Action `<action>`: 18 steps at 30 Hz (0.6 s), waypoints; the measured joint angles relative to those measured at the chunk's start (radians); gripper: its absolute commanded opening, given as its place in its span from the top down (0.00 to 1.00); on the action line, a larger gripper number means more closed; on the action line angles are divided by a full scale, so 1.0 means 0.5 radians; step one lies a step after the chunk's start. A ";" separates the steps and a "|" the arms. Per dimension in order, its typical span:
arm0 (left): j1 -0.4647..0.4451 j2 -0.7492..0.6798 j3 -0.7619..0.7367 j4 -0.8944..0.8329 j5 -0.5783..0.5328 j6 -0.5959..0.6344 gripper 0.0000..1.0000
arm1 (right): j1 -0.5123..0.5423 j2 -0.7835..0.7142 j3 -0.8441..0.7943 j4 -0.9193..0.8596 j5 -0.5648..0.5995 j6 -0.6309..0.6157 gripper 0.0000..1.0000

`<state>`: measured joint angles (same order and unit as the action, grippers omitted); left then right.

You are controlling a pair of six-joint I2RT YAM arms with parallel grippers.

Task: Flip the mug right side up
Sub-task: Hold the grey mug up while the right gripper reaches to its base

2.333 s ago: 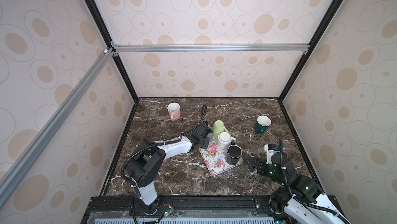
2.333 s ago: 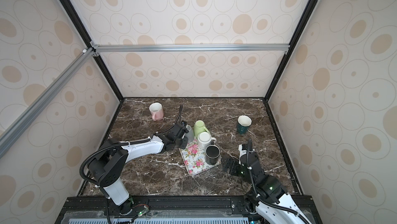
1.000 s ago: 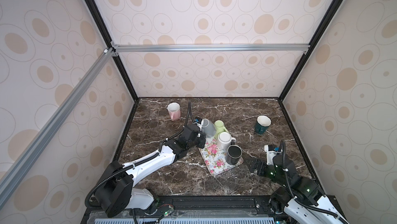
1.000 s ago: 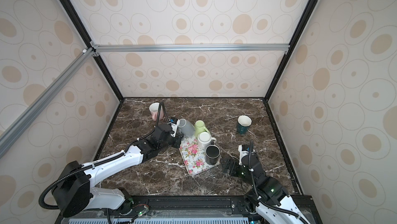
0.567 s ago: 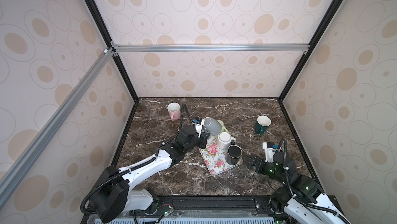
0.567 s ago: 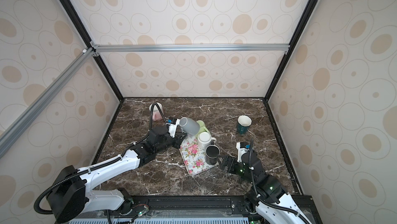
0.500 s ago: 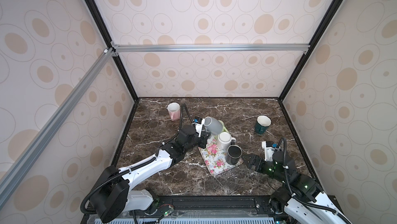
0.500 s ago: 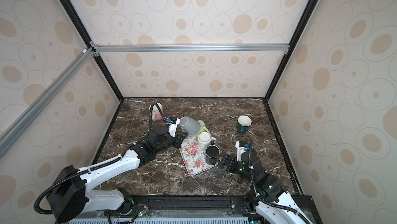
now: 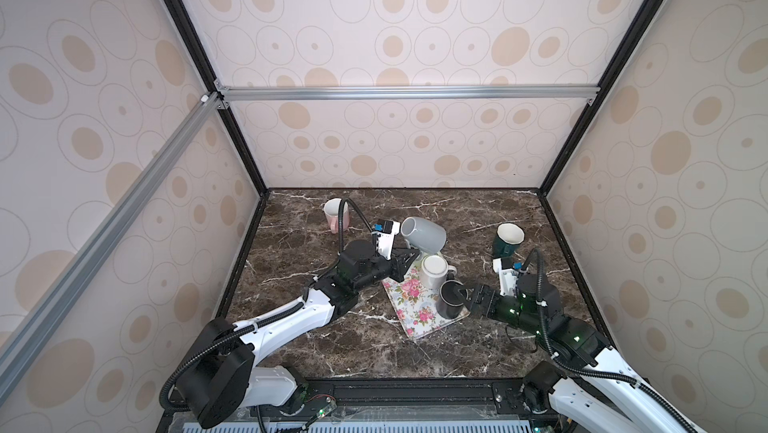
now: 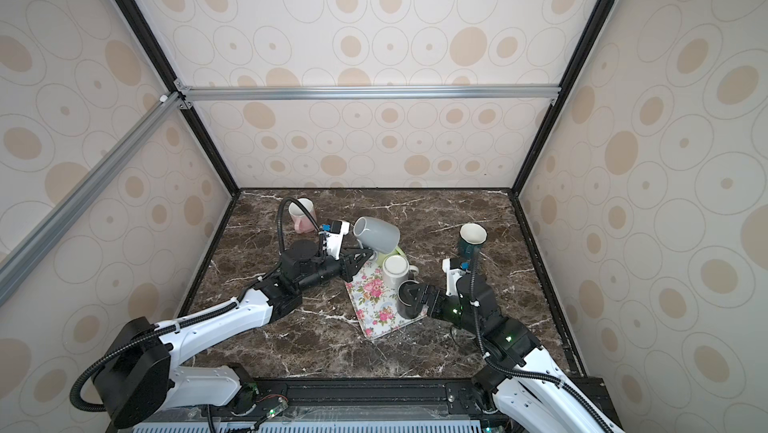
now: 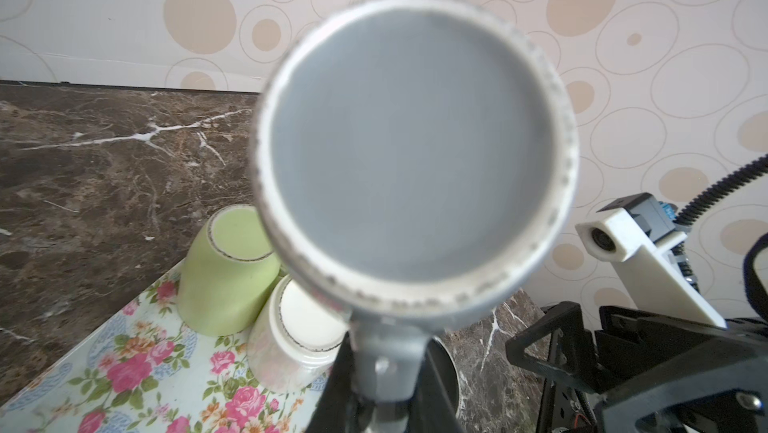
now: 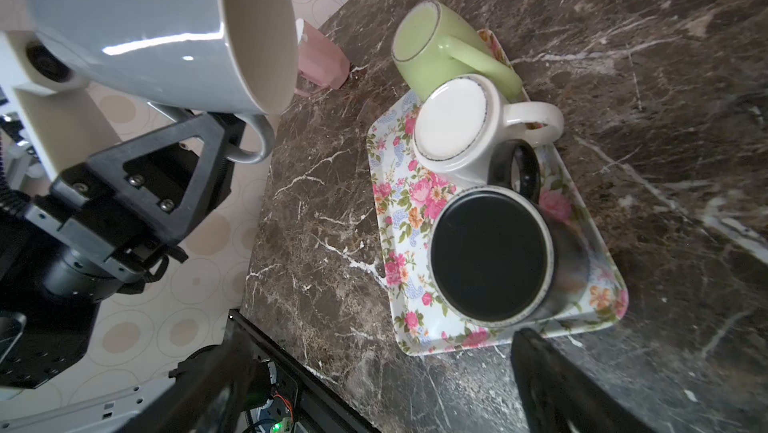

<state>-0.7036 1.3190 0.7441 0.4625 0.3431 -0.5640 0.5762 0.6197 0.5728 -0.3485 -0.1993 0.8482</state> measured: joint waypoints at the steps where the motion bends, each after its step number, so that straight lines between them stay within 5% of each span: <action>1: 0.002 0.008 -0.005 0.018 0.021 -0.004 1.00 | 0.000 0.010 0.000 0.031 -0.009 -0.001 0.00; 9: 0.014 0.037 -0.056 0.204 0.189 -0.112 1.00 | 0.000 0.078 -0.059 0.390 -0.053 -0.001 0.00; 18: 0.015 0.048 -0.076 0.404 0.317 -0.282 1.00 | 0.000 0.246 -0.069 0.591 -0.134 -0.074 0.13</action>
<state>-0.6960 1.3430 0.7059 0.6647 0.5018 -0.7052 0.5762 0.7425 0.5385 -0.0532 -0.2665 0.8112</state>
